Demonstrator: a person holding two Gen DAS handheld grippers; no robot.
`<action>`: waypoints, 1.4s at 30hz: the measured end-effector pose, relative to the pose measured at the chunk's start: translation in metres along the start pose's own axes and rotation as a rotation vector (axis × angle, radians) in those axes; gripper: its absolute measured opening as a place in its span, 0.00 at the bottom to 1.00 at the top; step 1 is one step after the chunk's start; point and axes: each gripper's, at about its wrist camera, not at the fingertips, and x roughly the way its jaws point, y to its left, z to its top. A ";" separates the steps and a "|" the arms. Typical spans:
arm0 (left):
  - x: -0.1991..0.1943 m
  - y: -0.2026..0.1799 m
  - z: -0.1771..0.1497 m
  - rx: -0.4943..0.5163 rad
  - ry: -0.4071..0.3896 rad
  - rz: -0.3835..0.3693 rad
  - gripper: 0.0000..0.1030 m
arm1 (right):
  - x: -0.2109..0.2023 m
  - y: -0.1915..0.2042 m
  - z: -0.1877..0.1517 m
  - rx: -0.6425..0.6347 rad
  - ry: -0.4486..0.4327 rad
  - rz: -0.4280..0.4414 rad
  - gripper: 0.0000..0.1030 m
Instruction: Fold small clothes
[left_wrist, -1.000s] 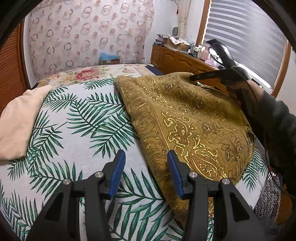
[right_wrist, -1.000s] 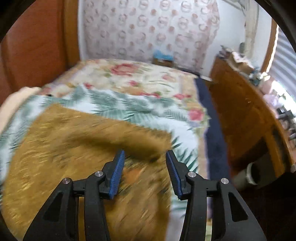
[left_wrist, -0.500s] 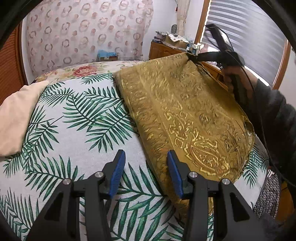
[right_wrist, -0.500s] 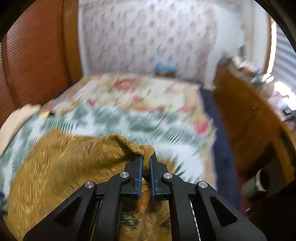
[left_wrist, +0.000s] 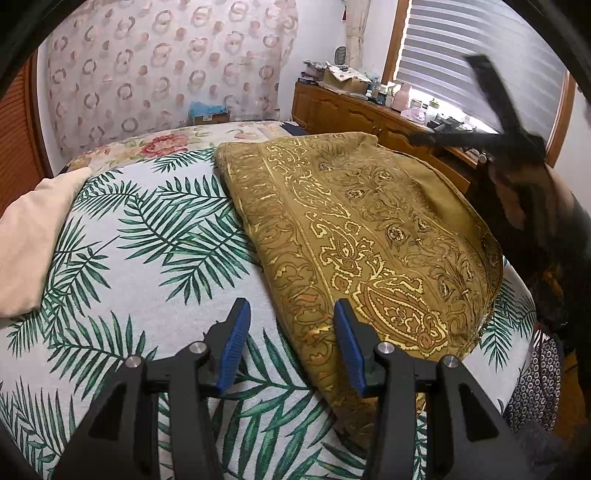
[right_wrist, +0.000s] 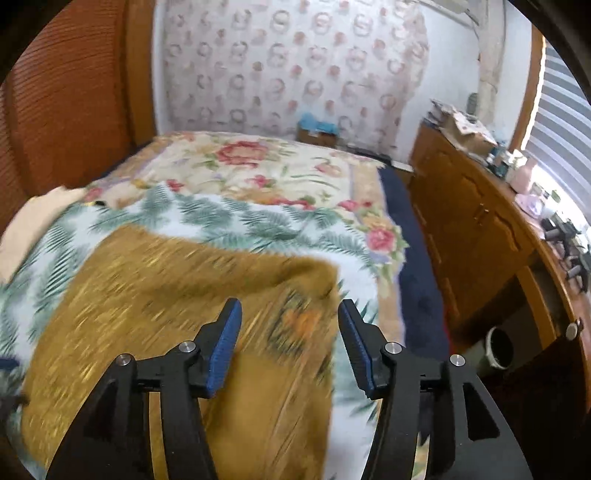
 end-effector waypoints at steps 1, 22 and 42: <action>0.000 0.000 0.000 0.002 0.001 0.001 0.45 | -0.004 0.004 -0.007 -0.002 0.001 0.011 0.55; -0.001 -0.005 -0.011 0.005 0.062 -0.031 0.45 | -0.053 0.005 -0.134 0.168 0.079 0.077 0.55; -0.010 -0.017 -0.029 0.007 0.104 -0.107 0.44 | -0.058 0.015 -0.157 0.173 0.115 0.054 0.56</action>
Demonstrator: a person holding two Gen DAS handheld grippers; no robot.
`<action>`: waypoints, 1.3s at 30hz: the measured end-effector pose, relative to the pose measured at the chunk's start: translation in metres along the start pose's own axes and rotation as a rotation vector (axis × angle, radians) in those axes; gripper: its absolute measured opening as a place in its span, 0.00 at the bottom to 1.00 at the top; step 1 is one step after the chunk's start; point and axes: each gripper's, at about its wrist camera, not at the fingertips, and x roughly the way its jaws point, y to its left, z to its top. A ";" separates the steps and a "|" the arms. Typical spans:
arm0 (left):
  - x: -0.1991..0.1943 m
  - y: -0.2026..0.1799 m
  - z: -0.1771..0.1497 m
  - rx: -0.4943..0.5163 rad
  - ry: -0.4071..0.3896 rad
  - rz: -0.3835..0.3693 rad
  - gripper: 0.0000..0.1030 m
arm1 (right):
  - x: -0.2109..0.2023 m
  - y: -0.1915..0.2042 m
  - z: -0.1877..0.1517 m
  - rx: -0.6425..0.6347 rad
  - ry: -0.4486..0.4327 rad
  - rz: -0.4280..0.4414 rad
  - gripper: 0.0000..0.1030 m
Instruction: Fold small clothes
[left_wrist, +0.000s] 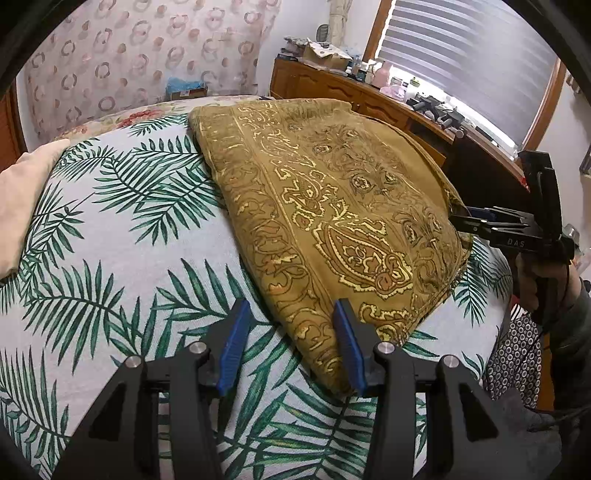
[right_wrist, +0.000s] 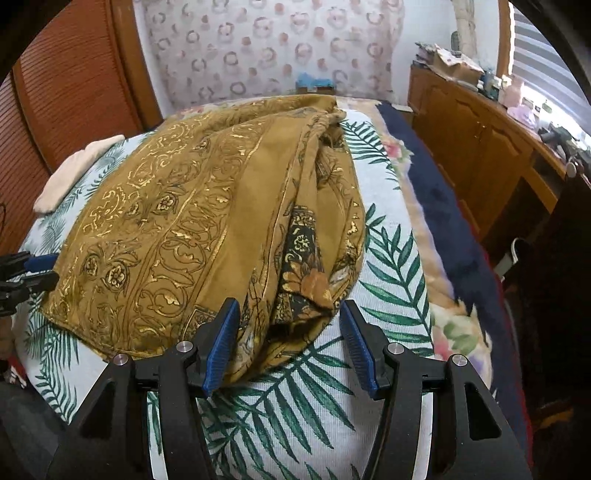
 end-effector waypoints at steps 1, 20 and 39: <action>0.000 0.001 0.001 -0.001 0.000 -0.008 0.44 | 0.000 0.001 0.000 0.000 -0.002 0.000 0.56; -0.050 -0.010 0.065 0.036 -0.233 -0.122 0.00 | -0.035 -0.001 0.012 -0.016 -0.153 0.158 0.04; 0.058 0.093 0.212 -0.093 -0.188 0.078 0.00 | 0.037 -0.007 0.213 -0.057 -0.235 0.069 0.08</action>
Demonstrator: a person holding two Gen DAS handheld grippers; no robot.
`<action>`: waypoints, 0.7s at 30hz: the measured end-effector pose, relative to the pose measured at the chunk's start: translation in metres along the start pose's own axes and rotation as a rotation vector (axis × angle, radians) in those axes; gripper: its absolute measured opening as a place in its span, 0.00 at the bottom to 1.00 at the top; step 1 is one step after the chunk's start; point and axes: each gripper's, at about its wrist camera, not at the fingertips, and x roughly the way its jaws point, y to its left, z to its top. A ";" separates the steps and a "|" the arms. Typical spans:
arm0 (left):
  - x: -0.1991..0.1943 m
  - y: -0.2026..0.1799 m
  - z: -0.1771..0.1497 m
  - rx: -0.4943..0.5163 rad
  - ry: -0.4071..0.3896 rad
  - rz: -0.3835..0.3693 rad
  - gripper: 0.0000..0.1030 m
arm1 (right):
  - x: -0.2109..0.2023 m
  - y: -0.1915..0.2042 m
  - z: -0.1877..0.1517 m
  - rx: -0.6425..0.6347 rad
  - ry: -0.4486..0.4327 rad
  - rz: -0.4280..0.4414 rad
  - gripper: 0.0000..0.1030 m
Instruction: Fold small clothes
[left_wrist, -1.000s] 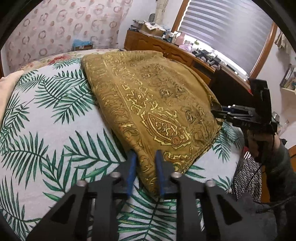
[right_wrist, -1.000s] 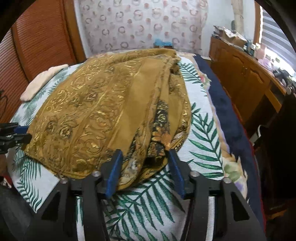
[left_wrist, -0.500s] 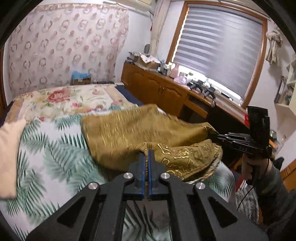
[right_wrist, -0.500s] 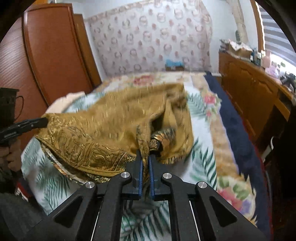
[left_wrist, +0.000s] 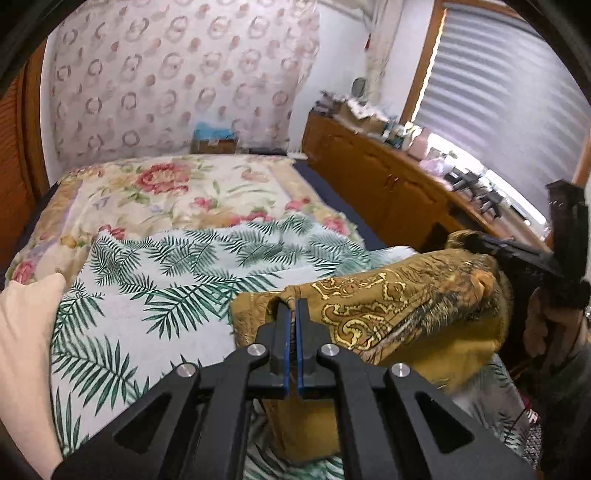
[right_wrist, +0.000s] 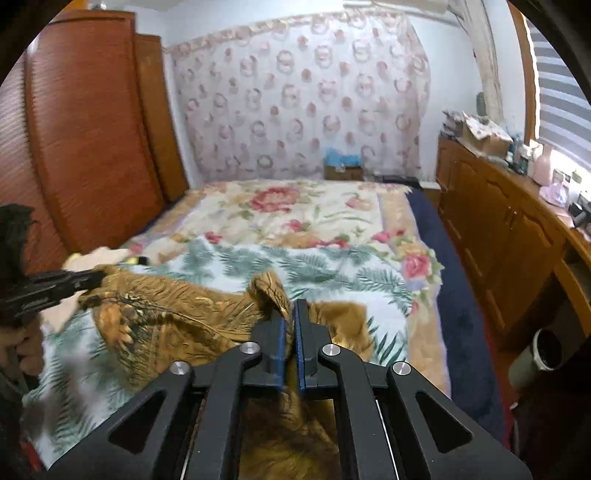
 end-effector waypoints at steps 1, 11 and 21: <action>0.006 0.002 0.000 0.002 0.007 0.005 0.00 | 0.007 -0.004 0.004 0.006 0.014 -0.025 0.19; 0.038 0.020 0.001 -0.024 0.065 -0.006 0.02 | -0.016 -0.015 -0.012 -0.035 -0.024 -0.041 0.58; -0.002 0.023 0.013 0.013 -0.001 -0.033 0.31 | -0.001 -0.018 -0.017 -0.047 0.051 0.014 0.68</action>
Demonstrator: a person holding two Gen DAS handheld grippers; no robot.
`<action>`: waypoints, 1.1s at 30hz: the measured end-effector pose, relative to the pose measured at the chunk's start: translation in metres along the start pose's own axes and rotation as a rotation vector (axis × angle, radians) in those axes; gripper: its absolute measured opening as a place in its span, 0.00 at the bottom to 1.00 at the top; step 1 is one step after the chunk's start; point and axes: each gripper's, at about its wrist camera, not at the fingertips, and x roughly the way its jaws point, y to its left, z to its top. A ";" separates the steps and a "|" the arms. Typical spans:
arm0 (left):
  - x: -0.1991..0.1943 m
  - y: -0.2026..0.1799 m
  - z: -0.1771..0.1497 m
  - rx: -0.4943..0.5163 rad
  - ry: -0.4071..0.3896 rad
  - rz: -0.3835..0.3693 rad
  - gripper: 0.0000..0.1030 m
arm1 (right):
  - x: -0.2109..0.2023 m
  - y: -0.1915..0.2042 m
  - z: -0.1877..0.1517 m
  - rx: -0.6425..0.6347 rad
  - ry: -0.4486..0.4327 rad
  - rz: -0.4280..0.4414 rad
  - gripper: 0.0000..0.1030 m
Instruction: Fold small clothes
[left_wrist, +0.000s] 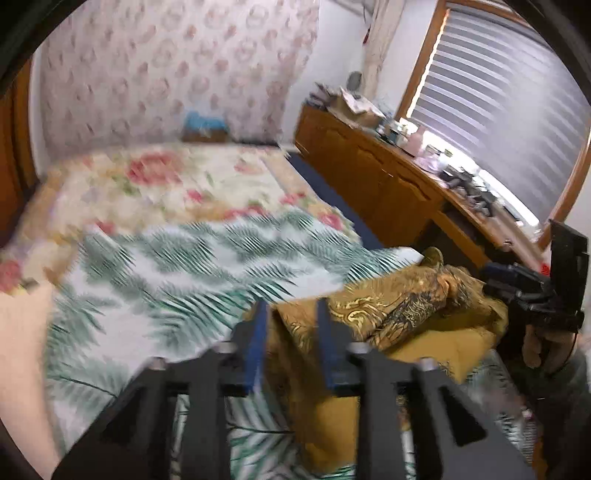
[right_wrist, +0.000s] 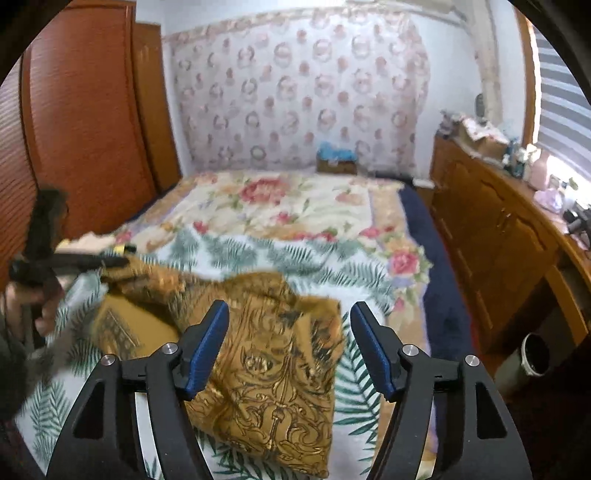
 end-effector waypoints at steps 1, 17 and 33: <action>-0.003 0.001 0.002 0.010 -0.007 0.007 0.32 | 0.012 -0.001 -0.005 -0.001 0.043 0.019 0.68; 0.019 -0.002 -0.022 0.034 0.096 -0.050 0.41 | 0.041 0.000 0.024 -0.035 -0.073 -0.008 0.02; 0.072 0.016 -0.022 -0.028 0.230 -0.006 0.44 | 0.038 -0.015 0.014 0.017 0.000 -0.103 0.75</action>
